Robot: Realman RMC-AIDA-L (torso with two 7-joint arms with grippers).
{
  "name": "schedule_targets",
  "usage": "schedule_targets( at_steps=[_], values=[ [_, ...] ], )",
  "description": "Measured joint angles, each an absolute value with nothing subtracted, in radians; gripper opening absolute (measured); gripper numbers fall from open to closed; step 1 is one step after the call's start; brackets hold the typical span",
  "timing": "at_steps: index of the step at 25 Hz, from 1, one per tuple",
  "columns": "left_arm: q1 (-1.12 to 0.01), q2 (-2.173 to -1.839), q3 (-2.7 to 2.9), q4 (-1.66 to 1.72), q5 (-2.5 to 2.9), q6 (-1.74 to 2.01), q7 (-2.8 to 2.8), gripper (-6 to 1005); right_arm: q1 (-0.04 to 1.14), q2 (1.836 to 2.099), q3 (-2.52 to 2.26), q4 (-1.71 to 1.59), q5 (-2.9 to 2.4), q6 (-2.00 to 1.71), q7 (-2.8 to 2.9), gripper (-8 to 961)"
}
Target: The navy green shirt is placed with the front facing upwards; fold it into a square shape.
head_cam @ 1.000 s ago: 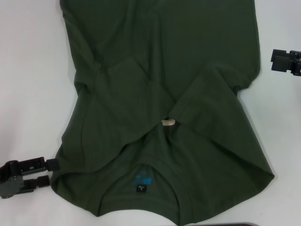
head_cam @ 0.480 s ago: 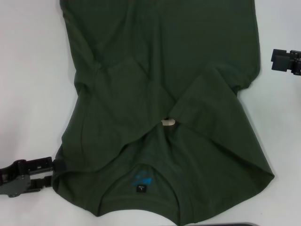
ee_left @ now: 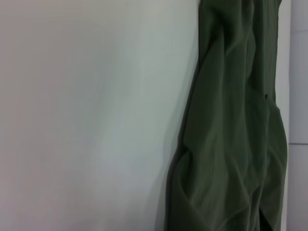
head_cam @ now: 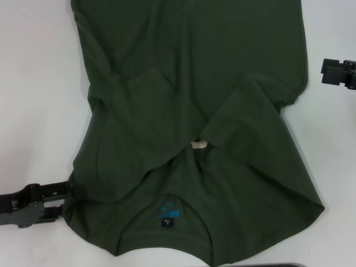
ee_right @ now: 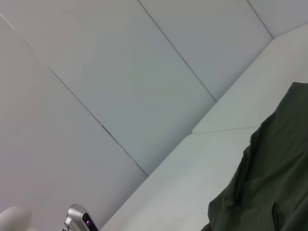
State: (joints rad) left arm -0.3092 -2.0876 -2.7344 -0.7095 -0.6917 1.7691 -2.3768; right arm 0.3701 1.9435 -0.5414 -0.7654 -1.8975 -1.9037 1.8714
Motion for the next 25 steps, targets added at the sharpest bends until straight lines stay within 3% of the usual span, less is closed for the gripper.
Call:
schedule_targets(
  at_steps=[14,25],
  values=[
    [-0.325,-2.097,-2.719,-0.77,-0.692,1.82,-2.455,641,0.369,1.943,-0.541,-0.765,-1.894,-1.91,1.876,835],
    [-0.327,-2.097,-2.7,-0.763,-0.676,1.786,-2.473,203,0.37,1.942,-0.521,-0.765,-1.895,-1.928,1.879,835]
  ],
)
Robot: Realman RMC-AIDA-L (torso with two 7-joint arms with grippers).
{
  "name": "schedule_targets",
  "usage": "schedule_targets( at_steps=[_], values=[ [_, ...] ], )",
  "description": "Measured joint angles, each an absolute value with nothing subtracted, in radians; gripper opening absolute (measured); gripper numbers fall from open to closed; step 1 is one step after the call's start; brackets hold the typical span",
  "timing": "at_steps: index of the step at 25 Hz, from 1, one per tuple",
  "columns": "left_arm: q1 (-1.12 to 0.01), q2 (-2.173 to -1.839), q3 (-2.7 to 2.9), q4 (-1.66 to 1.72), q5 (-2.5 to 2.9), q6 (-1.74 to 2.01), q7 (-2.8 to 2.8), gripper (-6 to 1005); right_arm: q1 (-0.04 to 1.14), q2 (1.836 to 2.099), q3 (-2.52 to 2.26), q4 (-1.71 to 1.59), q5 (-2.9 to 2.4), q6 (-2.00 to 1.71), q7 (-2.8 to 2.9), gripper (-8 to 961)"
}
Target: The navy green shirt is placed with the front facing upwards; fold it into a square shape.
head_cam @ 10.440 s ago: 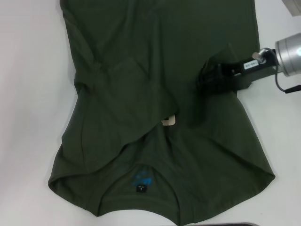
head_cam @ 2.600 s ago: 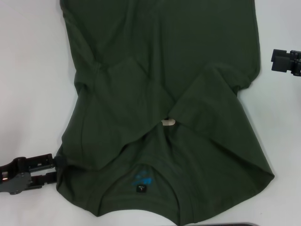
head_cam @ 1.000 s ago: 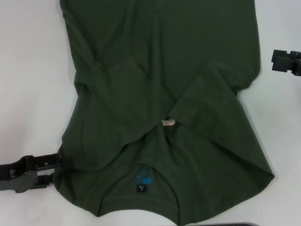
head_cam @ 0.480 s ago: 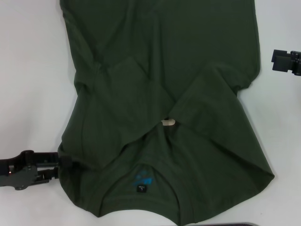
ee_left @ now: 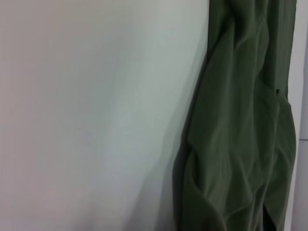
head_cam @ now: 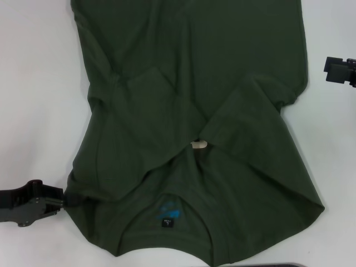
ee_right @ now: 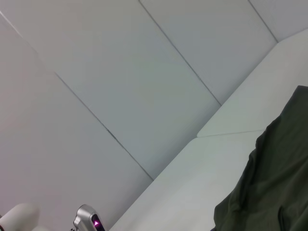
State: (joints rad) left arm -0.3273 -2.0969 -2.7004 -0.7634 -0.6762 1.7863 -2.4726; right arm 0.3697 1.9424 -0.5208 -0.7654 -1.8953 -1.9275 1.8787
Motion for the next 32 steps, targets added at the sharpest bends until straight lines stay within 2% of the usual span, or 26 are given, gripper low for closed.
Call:
schedule_targets(
  at_steps=[5,11,19,22,25,32],
  values=[
    [-0.327,-2.094,-2.7,-0.762,-0.681,1.809,-2.466,41,0.37,1.94,-0.523,-0.765,-1.897,-1.928,1.887,835],
    [-0.329,-2.081,-2.701,-0.77,-0.678,1.841,-2.456,42,0.374,1.925,-0.523,-0.773,-1.98,-1.927,1.95,836],
    [-0.338,-2.063,-2.708,-0.763,-0.685,1.853,-2.45,41,0.384,1.851,-0.527,-0.789,-2.235,-1.958,2.118,836],
    [-0.347,-2.063,-2.705,-0.762,-0.687,1.852,-2.45,41,0.387,1.833,-0.528,-0.79,-2.292,-1.983,2.154,836],
    [-0.359,-2.063,-2.705,-0.76,-0.688,1.853,-2.45,41,0.388,1.828,-0.53,-0.785,-2.349,-1.985,2.19,836],
    [-0.371,-2.057,-2.711,-0.759,-0.69,1.842,-2.455,42,0.386,1.836,-0.534,-0.742,-2.443,-1.984,2.197,835]
  ],
)
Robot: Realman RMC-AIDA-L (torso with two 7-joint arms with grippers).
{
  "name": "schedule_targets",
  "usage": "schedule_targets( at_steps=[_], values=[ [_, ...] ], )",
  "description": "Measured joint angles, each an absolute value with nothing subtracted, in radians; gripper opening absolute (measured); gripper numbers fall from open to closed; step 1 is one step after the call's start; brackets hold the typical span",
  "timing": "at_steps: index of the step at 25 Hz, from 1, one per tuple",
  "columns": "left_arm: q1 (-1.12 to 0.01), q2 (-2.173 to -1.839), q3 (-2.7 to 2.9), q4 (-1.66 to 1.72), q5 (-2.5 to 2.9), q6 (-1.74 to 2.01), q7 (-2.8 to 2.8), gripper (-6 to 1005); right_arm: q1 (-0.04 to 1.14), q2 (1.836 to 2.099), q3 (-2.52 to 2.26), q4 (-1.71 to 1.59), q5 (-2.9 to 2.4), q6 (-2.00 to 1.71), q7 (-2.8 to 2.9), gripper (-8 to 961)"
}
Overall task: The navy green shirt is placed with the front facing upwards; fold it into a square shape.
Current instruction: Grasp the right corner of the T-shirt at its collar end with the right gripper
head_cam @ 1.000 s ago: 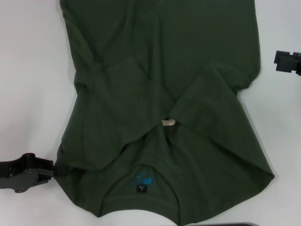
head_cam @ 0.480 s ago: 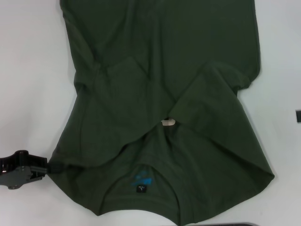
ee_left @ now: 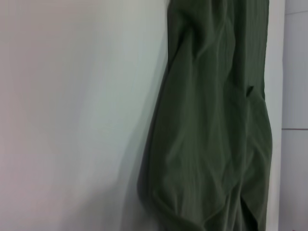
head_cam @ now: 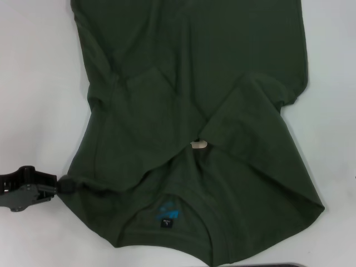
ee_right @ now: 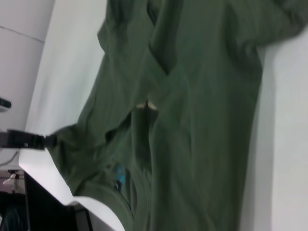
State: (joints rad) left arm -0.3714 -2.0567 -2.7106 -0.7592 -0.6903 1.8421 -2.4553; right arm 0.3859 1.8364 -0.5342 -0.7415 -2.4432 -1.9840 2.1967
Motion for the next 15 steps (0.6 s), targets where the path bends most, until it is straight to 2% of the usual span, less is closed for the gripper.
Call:
schedule_targets(
  at_steps=[7,15],
  values=[
    [-0.388,-2.054,-2.712,-0.759,-0.69,1.836,-2.458,41,0.39,1.842,-0.542,-0.691,-2.456,-1.973,2.213,835],
    [-0.393,-2.054,-2.712,-0.759,-0.692,1.844,-2.459,41,0.41,1.902,-0.554,-0.674,-2.541,-1.916,2.206,835]
  ],
)
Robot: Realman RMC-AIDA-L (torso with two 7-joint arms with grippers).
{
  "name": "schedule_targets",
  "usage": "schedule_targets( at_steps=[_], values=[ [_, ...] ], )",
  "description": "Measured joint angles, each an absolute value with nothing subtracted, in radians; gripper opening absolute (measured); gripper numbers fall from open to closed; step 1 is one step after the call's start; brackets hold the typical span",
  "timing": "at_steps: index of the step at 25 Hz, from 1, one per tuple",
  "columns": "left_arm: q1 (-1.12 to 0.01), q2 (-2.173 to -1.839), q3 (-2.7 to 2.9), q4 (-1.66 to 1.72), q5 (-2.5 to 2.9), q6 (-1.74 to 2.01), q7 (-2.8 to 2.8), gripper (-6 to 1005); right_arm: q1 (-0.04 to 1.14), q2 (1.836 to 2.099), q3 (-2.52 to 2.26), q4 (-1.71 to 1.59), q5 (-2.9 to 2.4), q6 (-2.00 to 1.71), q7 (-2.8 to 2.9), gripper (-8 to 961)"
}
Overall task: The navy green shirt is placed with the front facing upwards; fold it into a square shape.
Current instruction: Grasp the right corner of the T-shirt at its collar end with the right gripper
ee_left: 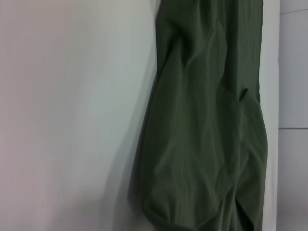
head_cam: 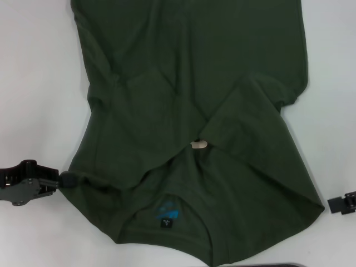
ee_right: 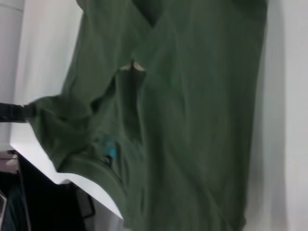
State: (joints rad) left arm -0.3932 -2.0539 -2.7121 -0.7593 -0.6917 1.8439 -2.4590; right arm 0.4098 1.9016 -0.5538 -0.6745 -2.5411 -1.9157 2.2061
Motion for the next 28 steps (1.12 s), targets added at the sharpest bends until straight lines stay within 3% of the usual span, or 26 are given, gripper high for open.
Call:
schedule_targets(
  at_steps=[28],
  values=[
    [-0.391,-2.054,-2.712,-0.756,-0.692,1.839,-2.459,42,0.458,1.955,-0.555,-0.606,-2.56,-1.814,2.209,835]
  ],
)
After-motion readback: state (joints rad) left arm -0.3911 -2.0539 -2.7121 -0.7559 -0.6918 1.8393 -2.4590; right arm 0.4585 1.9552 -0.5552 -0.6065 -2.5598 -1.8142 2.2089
